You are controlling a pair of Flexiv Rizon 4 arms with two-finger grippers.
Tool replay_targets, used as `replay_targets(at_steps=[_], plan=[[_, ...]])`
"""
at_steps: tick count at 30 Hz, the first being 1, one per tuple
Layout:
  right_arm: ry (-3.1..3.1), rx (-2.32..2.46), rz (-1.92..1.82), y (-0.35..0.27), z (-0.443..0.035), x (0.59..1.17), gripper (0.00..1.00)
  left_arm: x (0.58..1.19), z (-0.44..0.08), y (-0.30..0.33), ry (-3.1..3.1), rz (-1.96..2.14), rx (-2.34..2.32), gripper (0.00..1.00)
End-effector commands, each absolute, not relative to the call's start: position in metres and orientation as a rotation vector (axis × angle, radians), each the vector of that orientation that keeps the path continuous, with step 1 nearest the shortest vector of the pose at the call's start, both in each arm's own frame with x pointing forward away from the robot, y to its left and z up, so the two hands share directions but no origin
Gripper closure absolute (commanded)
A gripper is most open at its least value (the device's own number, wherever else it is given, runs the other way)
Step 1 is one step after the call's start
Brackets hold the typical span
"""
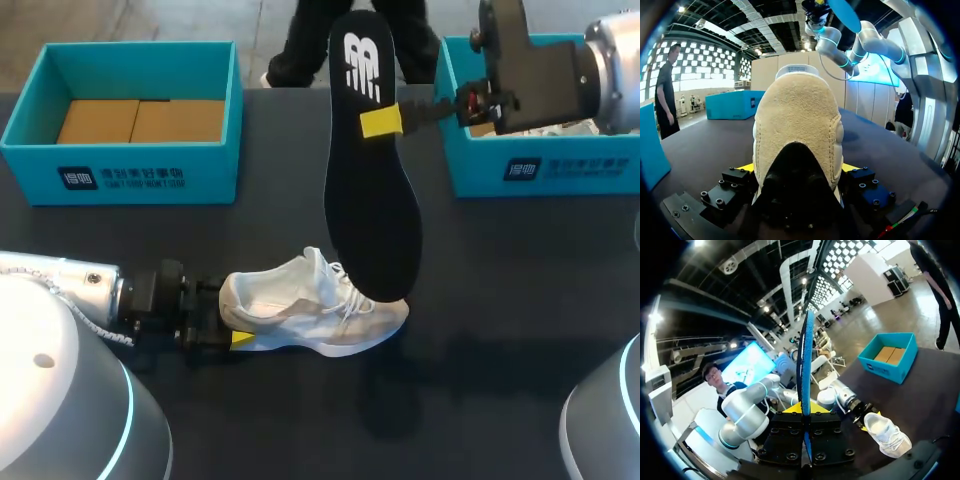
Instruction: Take the shoe out of the shoebox, open the shoe tongue, remove and reinsert the insole, then place the shoe into the shoebox
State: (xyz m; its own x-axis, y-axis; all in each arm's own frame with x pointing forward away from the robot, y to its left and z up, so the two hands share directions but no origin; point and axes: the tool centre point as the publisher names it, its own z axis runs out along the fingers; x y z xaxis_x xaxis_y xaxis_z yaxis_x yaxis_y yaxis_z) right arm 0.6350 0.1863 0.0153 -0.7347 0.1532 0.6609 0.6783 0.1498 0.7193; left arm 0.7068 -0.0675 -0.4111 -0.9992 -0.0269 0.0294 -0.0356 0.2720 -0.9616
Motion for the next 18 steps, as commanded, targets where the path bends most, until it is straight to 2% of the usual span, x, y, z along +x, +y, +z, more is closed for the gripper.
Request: replay_targets(at_steps=[1,18], plan=[[-1.993,-0.794,-1.625,0.1866,0.011,0.6326,1.0,0.7061,-0.4106,-0.0683,-2.502,1.89,0.063,1.0],[-1.976,-0.792,-1.631,0.178,0.0098,0.6272,1.0,0.7061,-0.4106,-0.0683,-2.502,1.89,0.063,1.0]])
